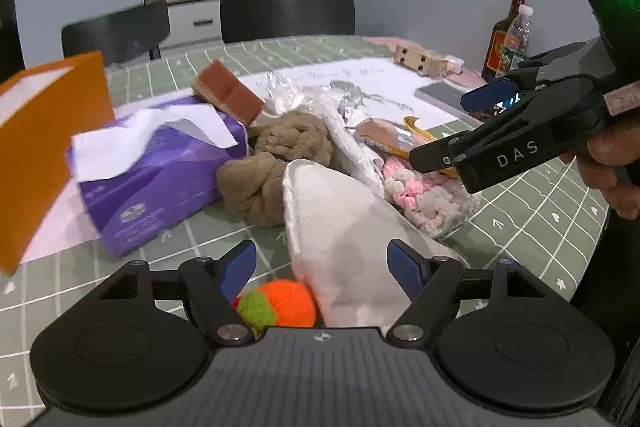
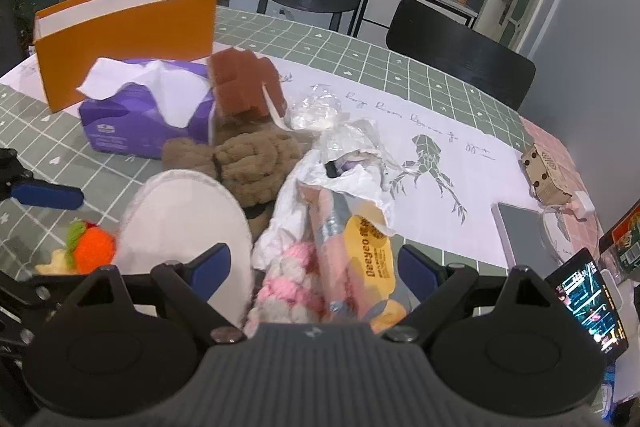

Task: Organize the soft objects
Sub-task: 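Move the left tool toward the white fluffy slipper and close on it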

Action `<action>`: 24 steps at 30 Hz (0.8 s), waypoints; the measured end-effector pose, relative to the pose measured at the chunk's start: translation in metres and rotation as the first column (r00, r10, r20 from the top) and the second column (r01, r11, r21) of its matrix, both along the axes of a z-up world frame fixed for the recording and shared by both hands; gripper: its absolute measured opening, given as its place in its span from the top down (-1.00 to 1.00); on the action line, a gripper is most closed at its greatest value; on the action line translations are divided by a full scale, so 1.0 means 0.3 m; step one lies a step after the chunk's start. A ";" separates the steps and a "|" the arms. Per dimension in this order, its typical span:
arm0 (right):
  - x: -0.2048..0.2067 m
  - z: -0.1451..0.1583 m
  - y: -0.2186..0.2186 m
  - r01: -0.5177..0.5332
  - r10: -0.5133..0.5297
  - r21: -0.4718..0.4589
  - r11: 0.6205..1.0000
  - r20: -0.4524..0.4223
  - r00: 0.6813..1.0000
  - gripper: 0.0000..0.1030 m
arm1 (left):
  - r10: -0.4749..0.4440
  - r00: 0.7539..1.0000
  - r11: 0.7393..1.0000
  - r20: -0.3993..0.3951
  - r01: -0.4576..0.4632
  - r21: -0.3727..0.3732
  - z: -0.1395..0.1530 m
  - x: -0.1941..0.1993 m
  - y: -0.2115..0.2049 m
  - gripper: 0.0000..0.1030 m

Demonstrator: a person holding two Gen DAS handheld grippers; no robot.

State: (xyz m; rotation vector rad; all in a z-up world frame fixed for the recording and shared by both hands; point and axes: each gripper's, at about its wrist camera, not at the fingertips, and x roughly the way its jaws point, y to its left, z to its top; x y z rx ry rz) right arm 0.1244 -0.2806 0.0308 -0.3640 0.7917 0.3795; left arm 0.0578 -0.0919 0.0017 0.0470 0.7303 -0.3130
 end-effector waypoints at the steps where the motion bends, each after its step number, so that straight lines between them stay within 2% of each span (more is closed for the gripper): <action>1: 0.015 -0.006 -0.005 0.005 -0.005 0.005 1.000 -0.008 1.000 -0.73 | -0.001 1.000 1.000 -0.016 0.001 -0.005 -0.006 0.016 -0.006 -0.70; 7: 0.084 -0.066 -0.027 0.014 -0.013 0.016 1.000 -0.070 0.997 -0.69 | 0.012 0.997 0.999 -0.081 -0.015 -0.030 -0.036 0.073 -0.002 -0.70; 10: 0.094 -0.090 -0.023 0.005 -0.005 -0.003 1.000 -0.077 0.997 -0.60 | 0.001 0.996 0.999 -0.092 -0.005 -0.039 -0.042 0.081 -0.003 -0.70; 18: 0.113 -0.129 -0.029 -0.004 0.001 -0.033 0.999 -0.079 0.997 -0.55 | -0.007 0.993 0.998 -0.119 -0.001 -0.064 -0.057 0.112 -0.013 -0.70; 20: 0.121 -0.132 -0.039 0.002 -0.003 -0.011 1.000 -0.086 0.996 -0.41 | -0.005 0.993 0.997 -0.117 -0.004 -0.078 -0.054 0.112 -0.011 -0.70; 22: 0.123 -0.128 -0.045 0.003 -0.002 0.009 1.000 -0.088 0.996 -0.28 | -0.014 0.994 0.996 -0.111 0.004 -0.093 -0.049 0.107 -0.009 -0.52; 24: 0.121 -0.123 -0.045 -0.002 0.003 0.022 1.000 -0.087 0.996 -0.16 | -0.028 0.994 0.995 -0.106 0.017 -0.099 -0.043 0.100 -0.010 -0.43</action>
